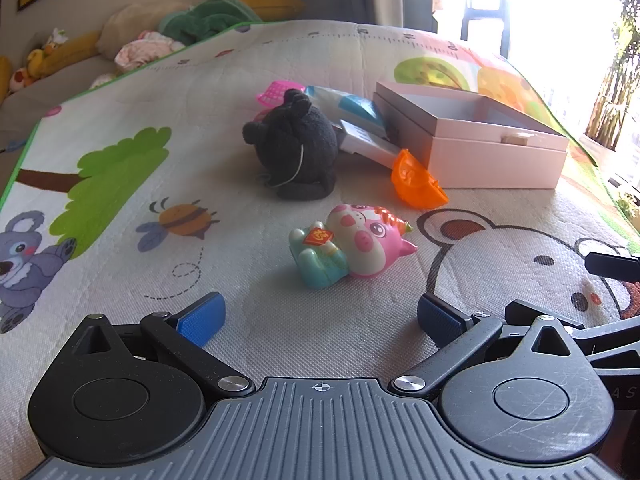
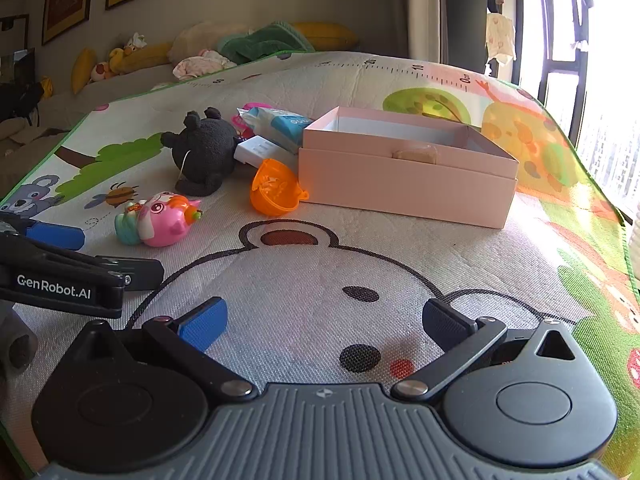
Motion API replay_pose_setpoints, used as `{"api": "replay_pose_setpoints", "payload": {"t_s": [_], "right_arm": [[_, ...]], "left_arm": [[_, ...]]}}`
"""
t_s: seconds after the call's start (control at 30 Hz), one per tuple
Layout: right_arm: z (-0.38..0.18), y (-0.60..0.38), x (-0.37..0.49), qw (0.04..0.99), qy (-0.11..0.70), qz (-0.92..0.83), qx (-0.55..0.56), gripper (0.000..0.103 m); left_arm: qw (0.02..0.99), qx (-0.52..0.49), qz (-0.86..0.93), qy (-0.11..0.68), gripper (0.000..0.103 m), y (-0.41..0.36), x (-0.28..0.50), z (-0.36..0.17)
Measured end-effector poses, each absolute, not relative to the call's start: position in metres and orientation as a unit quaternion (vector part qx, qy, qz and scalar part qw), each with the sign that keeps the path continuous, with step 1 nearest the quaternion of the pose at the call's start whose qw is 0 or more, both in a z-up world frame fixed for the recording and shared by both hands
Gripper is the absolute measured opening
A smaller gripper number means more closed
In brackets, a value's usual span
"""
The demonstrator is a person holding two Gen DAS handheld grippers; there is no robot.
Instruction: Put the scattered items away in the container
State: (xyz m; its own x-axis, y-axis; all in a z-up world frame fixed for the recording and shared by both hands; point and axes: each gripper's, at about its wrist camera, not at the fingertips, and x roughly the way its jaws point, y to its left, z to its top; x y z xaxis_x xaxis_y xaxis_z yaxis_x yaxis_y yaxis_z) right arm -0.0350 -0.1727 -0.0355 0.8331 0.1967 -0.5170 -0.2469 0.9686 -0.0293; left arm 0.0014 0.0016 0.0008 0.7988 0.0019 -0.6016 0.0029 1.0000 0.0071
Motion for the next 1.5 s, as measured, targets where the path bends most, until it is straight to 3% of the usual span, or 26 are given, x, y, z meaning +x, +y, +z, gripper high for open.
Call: {"api": "replay_pose_setpoints", "payload": {"t_s": [0.77,1.13,1.33,1.5], "right_arm": [[-0.028,-0.168,-0.044,0.946,0.289,0.114,-0.088,0.103],[-0.032,-0.182,-0.044,0.943,0.307,0.124,-0.036,0.103],[-0.032,-0.184,-0.045,0.945,0.301,0.128,-0.034,0.103],[-0.027,-0.187,-0.048,0.947,0.289,0.134,-0.028,0.103]], "left_arm": [[0.949,0.003,0.000,0.316,0.103,0.002,-0.002,0.002],[0.961,0.022,-0.019,0.276,0.103,0.005,-0.015,0.030],[0.946,0.024,-0.043,0.322,0.103,0.001,-0.014,0.017],[0.955,0.021,-0.036,0.294,0.103,0.007,-0.022,0.017]]}}
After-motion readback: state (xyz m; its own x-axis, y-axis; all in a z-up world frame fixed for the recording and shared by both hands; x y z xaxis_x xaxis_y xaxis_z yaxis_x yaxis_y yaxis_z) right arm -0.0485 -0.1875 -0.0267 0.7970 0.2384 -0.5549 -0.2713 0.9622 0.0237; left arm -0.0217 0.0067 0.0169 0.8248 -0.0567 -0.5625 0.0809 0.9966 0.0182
